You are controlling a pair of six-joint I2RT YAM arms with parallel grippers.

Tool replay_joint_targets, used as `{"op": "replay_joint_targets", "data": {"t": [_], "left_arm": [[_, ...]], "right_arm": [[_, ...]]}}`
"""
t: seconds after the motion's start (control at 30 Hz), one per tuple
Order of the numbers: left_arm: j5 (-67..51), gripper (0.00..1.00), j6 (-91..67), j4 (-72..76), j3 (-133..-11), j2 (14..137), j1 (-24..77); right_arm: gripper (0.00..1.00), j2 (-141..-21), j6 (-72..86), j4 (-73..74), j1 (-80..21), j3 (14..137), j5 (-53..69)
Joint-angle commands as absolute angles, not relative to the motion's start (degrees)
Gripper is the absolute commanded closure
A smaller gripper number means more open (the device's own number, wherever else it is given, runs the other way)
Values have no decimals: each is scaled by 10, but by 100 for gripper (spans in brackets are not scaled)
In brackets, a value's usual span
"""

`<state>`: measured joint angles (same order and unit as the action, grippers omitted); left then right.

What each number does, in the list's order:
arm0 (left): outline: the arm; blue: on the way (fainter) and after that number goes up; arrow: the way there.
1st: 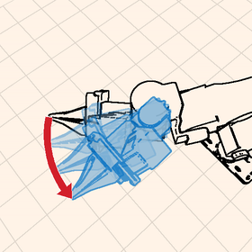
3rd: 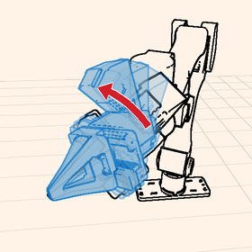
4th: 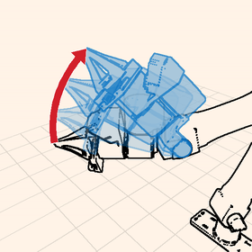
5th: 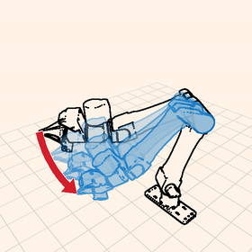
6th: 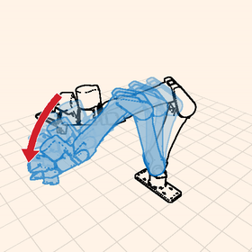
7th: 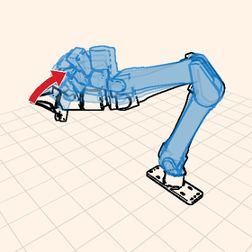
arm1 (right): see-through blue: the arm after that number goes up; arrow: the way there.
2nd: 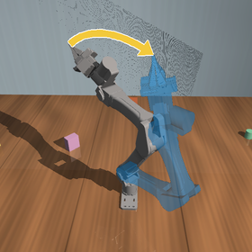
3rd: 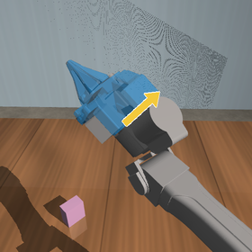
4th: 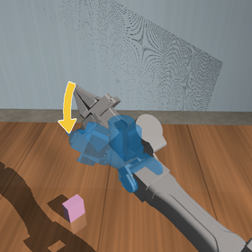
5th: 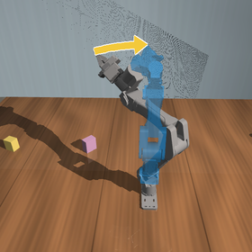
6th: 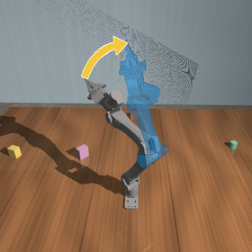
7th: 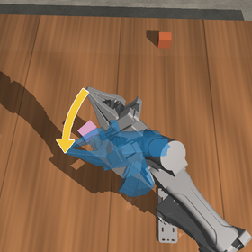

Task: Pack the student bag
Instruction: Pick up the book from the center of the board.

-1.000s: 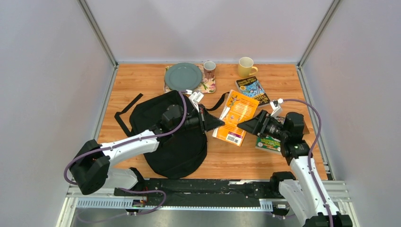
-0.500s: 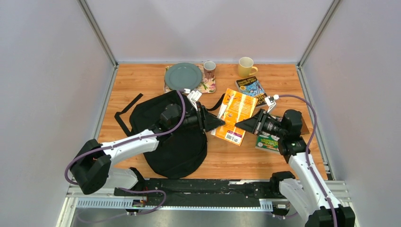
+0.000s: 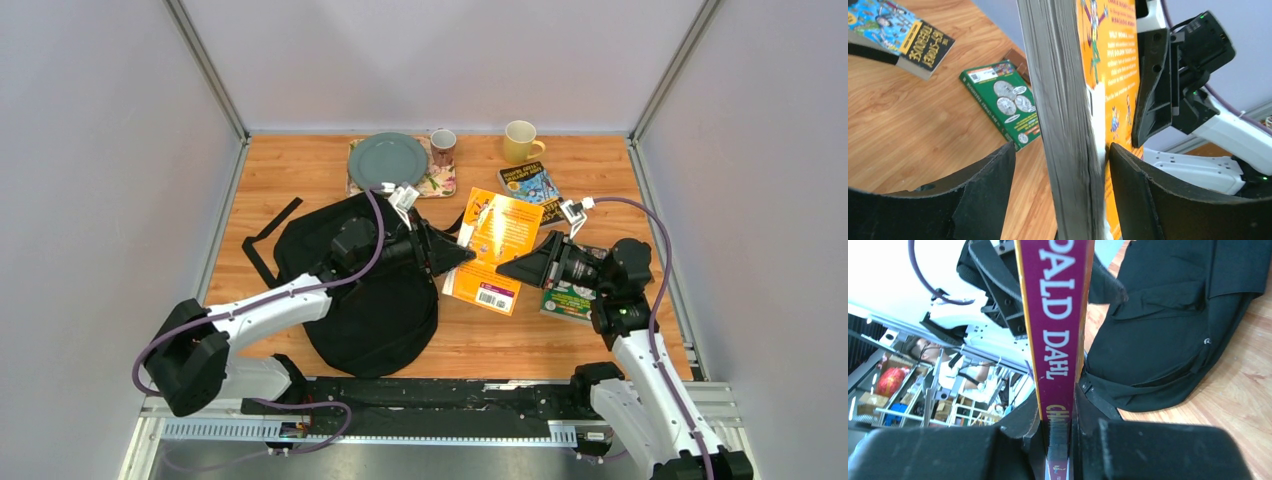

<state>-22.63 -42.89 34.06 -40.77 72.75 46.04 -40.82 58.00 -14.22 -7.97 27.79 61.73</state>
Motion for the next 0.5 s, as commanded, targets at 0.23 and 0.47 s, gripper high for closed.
{"op": "replay_joint_targets", "data": {"t": [0.23,0.47], "left_arm": [[-365,23,-543,552,-419,768,417],[-412,22,-576,585,-423,791,417]], "right_arm": [[100,-434,548,-193,-96,341,736],[100,-461,446,-92,-120,407,759]]}}
